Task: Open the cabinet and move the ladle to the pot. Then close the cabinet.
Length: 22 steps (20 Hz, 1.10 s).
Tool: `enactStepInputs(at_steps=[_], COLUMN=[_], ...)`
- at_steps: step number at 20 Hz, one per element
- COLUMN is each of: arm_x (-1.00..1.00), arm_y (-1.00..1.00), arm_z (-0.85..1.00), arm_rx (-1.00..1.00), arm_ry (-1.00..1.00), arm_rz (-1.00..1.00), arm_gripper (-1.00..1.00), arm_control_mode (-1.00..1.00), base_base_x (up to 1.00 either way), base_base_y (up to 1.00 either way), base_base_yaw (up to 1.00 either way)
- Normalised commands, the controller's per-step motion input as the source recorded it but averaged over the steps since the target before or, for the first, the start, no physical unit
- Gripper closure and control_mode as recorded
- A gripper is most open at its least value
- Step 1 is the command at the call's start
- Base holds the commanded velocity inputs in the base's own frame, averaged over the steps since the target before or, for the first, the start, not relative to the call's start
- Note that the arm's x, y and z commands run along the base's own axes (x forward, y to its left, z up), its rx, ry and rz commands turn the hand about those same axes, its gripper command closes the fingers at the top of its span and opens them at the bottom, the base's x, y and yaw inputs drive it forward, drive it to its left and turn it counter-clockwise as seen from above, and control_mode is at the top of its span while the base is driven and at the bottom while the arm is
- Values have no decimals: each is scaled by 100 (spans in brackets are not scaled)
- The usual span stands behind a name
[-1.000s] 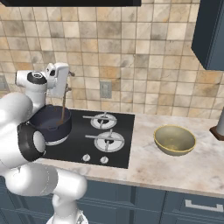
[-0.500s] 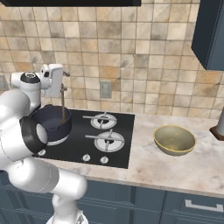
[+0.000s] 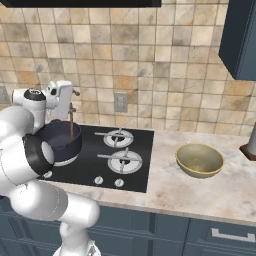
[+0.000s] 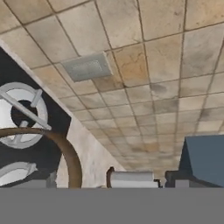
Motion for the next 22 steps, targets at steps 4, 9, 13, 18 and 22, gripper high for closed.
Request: enactStepInputs(at_steps=[4,9,13,18,22], arm_x=[0,-35,-61,-65,-25], arm_y=[0,-11,-34,-18,0], arm_z=[-59,-40,-9,10,32], arm_rx=[-1,-5,-8,-2,0], arm_ry=[26,24,19,22,22], arm_rz=[0,0,0,0,0], arm_gripper=[-100,-100,-100,-100,-100], arm_control_mode=[-100,-100,-100,-100,-100], base_base_x=[0,0,0,0,0], base_base_y=[0,0,0,0,0], base_base_yaw=[0,0,0,0,0])
